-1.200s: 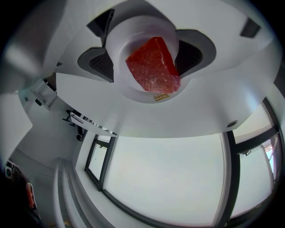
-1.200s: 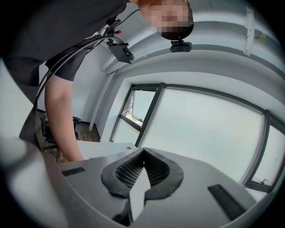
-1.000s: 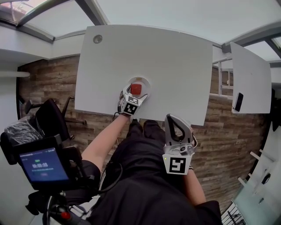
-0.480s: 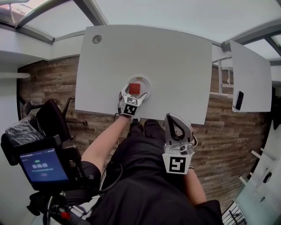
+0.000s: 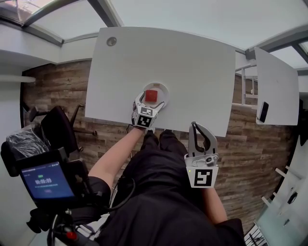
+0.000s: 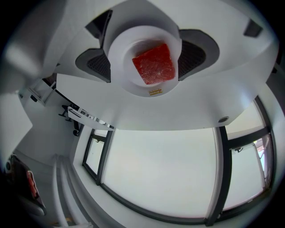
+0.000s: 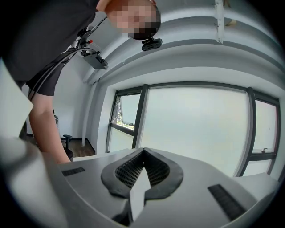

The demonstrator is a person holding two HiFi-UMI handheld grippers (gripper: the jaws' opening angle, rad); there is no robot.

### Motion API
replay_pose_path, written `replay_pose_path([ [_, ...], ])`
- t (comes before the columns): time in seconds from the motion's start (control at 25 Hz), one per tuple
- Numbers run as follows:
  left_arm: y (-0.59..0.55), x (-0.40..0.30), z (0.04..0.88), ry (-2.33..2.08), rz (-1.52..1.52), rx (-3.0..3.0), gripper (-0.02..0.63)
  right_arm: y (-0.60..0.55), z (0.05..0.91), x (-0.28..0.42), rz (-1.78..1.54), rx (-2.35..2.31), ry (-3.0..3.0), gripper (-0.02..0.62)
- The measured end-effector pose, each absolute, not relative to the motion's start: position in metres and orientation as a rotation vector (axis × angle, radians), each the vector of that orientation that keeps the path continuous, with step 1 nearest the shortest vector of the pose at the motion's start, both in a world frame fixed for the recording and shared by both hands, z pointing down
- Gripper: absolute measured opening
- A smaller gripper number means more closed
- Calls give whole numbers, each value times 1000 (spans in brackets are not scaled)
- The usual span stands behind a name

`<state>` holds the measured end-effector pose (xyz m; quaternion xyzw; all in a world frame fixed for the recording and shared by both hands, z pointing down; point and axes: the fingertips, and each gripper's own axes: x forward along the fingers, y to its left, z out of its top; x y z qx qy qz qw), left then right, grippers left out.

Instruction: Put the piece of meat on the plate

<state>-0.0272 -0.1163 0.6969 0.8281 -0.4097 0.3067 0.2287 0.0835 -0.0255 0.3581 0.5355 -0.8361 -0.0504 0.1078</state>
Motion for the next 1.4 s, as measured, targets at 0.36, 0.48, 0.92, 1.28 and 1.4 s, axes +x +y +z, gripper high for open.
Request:
replay_pose_path([
  [0.36,-117,-22,660,-1199,703,2286,457,-39,384,90,-13,1584,-2447,5],
  [0.48,-116,-18,646,-1208,641,2298,456,-42,389,88,2,1580,-2463,5],
  [0.92,-114,-5,584,-1239,472,2409,379,-60,398,84,86,1584,-2517,5],
  [1.28,-79,-30,529,-1312,373,2460,172,-32,372,63,29,1558,-2567,5],
  [1.4,-71,-36,523,-1323,367,2465,163,-30,367,58,19,1559,-2579,5],
])
